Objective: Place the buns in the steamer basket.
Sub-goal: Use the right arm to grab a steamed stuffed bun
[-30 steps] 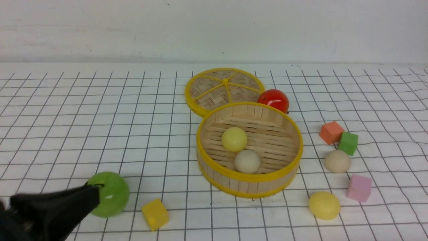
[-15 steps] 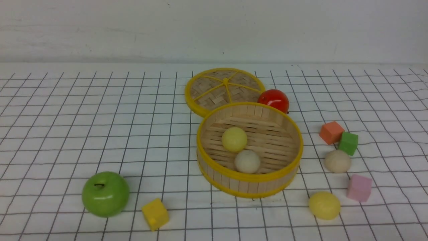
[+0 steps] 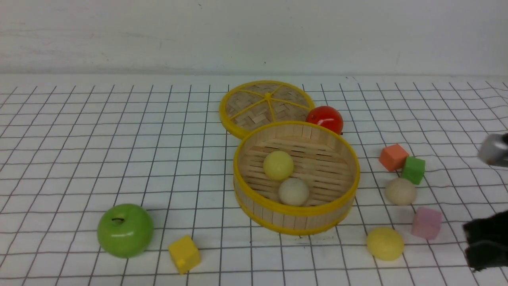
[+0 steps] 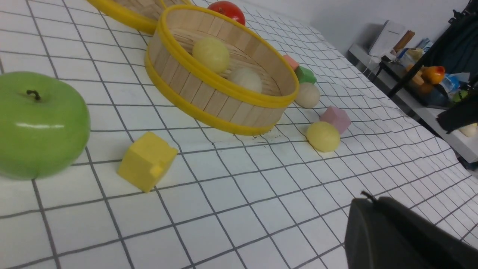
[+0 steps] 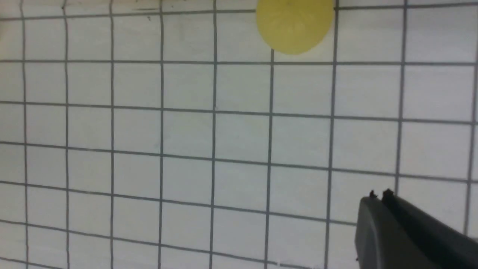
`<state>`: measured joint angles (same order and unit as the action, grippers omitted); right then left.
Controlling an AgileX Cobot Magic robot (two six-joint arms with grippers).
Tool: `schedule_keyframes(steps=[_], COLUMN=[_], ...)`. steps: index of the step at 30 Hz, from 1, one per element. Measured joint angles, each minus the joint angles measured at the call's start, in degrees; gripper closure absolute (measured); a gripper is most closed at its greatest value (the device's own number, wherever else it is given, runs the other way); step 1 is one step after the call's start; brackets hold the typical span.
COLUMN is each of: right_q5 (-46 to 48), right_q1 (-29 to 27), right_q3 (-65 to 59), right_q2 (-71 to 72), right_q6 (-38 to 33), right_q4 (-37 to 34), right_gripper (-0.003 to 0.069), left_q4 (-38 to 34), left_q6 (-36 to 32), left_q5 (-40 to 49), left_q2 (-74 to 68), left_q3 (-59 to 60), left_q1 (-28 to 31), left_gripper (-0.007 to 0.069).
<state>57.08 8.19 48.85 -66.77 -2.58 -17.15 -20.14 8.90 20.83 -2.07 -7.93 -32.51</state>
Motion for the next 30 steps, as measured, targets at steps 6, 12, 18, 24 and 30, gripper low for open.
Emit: schedule_keyframes(steps=[6, 12, 18, 24, 30], right_q5=[-8.1, -14.3, -17.6, -18.8, -19.6], right_q1=[8.9, 10.7, 10.7, 10.8, 10.7], right_q3=[3.4, 8.3, 10.1, 10.1, 10.1], right_q2=[-14.0, -24.9, -27.2, -28.8, -32.0], right_q6=[3.7, 6.0, 9.8, 11.0, 11.2], right_q4=[4.1, 8.1, 12.8, 13.4, 13.5], right_gripper=[0.0535, 0.0328, 0.0294, 0.0347, 0.0363], left_q4=[0.0, 0.0, 0.0, 0.0, -0.1], left_q6=[0.0, 0.0, 0.0, 0.0, 0.0], left_q5=[0.3, 0.3, 0.3, 0.3, 0.3], left_q2=[0.0, 0.0, 0.0, 0.0, 0.0], left_q3=[0.0, 0.0, 0.0, 0.0, 0.0], left_q1=[0.0, 0.0, 0.0, 0.0, 0.0], left_gripper=[0.0638, 0.0638, 0.0638, 0.0638, 0.0638])
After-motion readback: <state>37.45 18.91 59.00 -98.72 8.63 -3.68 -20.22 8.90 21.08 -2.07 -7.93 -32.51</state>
